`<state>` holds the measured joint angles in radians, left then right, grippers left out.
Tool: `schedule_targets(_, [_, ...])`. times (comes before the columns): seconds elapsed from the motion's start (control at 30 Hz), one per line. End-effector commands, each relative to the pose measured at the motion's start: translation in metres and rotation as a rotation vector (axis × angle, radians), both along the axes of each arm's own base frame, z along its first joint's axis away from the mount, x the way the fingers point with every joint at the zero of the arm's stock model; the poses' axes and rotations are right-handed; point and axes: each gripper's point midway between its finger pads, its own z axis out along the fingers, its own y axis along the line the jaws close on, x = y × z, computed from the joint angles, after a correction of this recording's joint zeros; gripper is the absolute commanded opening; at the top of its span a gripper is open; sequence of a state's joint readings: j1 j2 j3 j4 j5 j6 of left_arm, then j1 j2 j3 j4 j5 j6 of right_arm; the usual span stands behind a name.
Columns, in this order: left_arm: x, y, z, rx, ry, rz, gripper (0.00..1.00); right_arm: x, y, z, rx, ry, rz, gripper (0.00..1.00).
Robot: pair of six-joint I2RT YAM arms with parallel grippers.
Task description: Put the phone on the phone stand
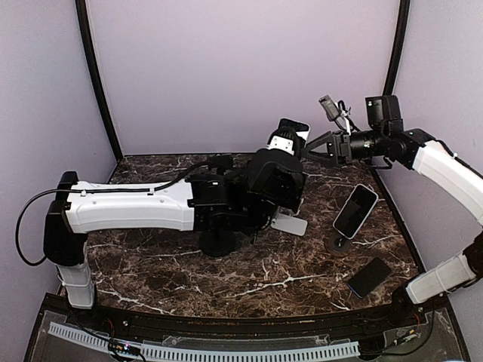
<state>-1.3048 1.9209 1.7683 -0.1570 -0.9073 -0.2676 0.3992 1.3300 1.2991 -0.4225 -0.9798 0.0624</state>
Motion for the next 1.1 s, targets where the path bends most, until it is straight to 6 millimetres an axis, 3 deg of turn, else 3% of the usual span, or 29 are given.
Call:
schedule_targets(0.0, [-0.001,-0.005,0.044,-0.118,-0.063,0.0,0.0,0.0,0.008,0.022,0.079,-0.03,0.029,0.51])
schedule_targets(0.13, [-0.001,-0.007,0.043,-0.124,-0.059,-0.011,0.0,0.004,0.011,0.023,0.094,-0.026,0.023,0.4])
schedule_targets(0.27, [-0.001,-0.007,0.042,-0.131,-0.052,-0.013,0.0,0.007,0.015,0.022,0.099,-0.019,0.024,0.15])
schedule_targets(0.3, [-0.001,-0.007,0.042,-0.133,-0.05,-0.015,0.04,0.008,0.016,0.022,0.098,-0.02,0.023,0.05])
schedule_targets(0.33, [-0.001,-0.008,0.042,-0.134,-0.046,-0.02,0.17,0.008,0.016,0.021,0.097,-0.02,0.02,0.01])
schedule_targets(0.4, [0.0,-0.007,0.04,-0.138,-0.036,-0.025,0.58,0.009,0.016,0.02,0.097,-0.021,0.021,0.0])
schedule_targets(0.43, [0.0,-0.007,0.039,-0.144,-0.03,-0.03,0.71,0.009,0.016,0.02,0.096,-0.024,0.021,0.0])
schedule_targets(0.5, [-0.001,-0.009,0.038,-0.146,-0.007,-0.07,0.84,0.008,0.016,0.022,0.093,-0.037,0.026,0.0])
schedule_targets(0.63, [-0.011,-0.008,0.042,-0.104,0.039,-0.184,0.94,0.008,0.013,0.026,0.052,-0.11,0.031,0.0])
schedule_targets(0.83, [-0.05,-0.005,0.044,-0.054,0.124,-0.526,0.93,-0.004,0.008,0.03,-0.025,-0.238,0.093,0.0])
schedule_targets(1.07, [-0.064,0.012,0.039,0.015,0.237,-0.671,0.79,-0.024,0.004,0.019,-0.078,-0.284,0.217,0.0])
